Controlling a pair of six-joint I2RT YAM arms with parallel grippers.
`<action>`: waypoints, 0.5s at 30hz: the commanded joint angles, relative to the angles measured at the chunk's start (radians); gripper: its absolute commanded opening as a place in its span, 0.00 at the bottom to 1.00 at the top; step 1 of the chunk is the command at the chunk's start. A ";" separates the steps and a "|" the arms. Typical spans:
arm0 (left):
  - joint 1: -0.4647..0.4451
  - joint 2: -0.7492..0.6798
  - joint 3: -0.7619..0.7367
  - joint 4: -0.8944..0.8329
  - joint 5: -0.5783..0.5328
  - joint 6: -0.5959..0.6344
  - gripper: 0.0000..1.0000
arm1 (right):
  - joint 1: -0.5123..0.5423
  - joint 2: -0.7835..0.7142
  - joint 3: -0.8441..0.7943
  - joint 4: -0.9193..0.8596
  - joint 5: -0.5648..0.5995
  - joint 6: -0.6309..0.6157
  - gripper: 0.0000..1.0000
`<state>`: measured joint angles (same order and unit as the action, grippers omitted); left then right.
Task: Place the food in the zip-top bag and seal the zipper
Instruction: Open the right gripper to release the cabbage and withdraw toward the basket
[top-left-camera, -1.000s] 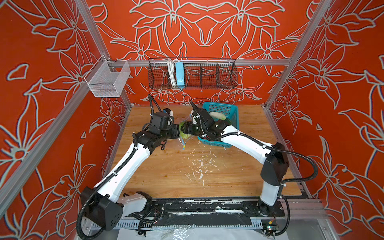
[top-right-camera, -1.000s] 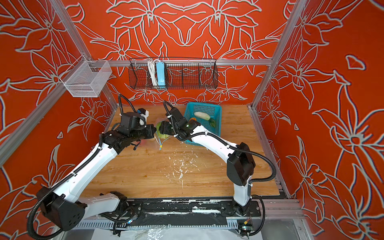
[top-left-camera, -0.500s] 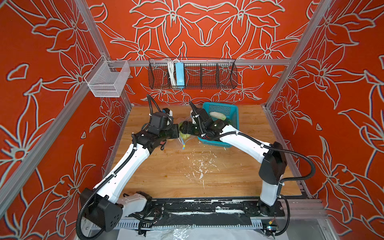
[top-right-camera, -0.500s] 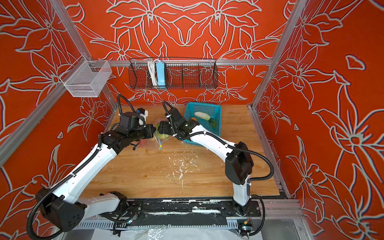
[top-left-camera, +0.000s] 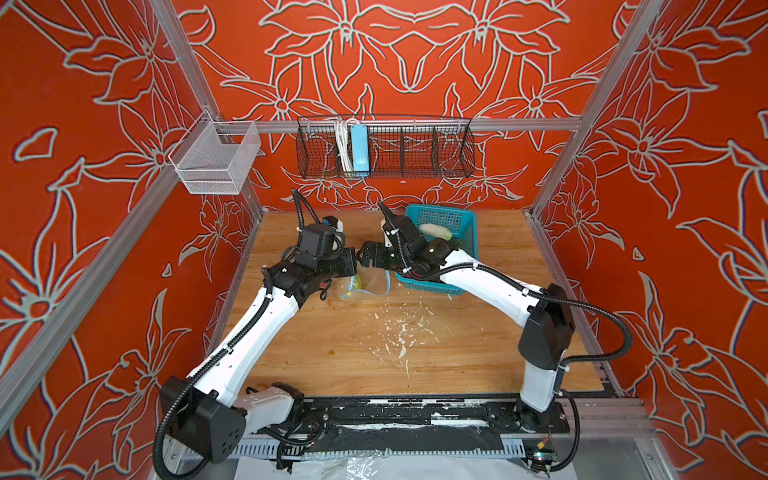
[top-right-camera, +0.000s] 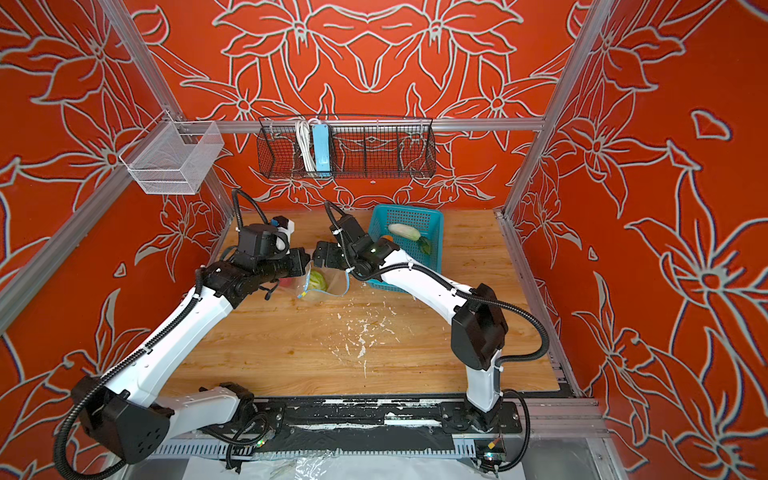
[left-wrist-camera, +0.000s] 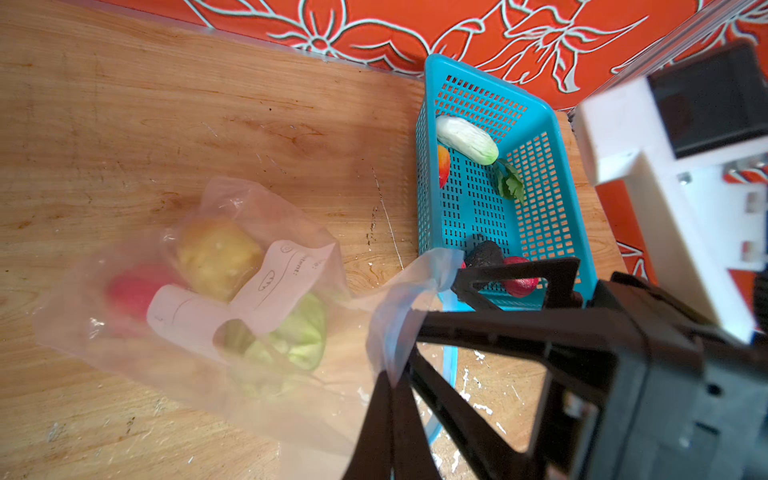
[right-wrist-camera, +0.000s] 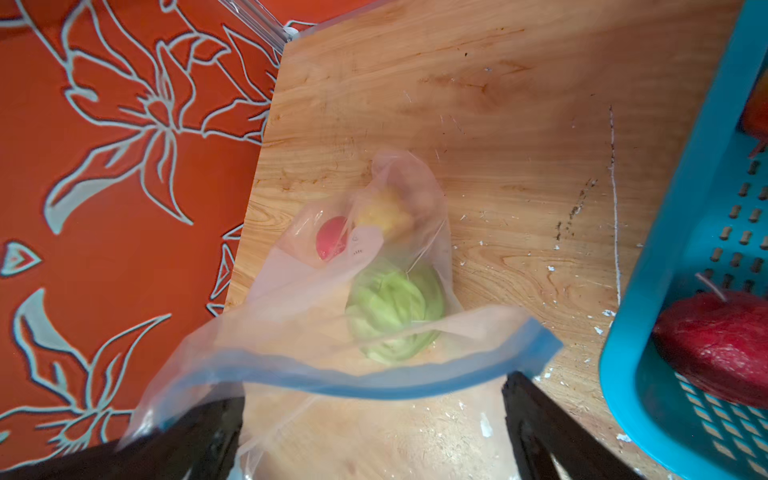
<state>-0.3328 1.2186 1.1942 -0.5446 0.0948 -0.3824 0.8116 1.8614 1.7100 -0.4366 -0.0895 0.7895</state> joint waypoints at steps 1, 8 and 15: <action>0.008 -0.017 -0.009 0.015 0.003 -0.001 0.00 | 0.006 -0.060 -0.005 0.000 0.031 -0.017 0.98; 0.009 -0.020 -0.010 0.015 0.002 -0.003 0.00 | 0.004 -0.118 -0.032 -0.018 0.071 -0.048 0.98; 0.009 -0.019 -0.013 0.018 0.009 -0.004 0.00 | -0.005 -0.160 -0.015 -0.085 0.137 -0.072 0.98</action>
<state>-0.3317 1.2182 1.1942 -0.5442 0.0952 -0.3824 0.8120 1.7321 1.6905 -0.4690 -0.0082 0.7345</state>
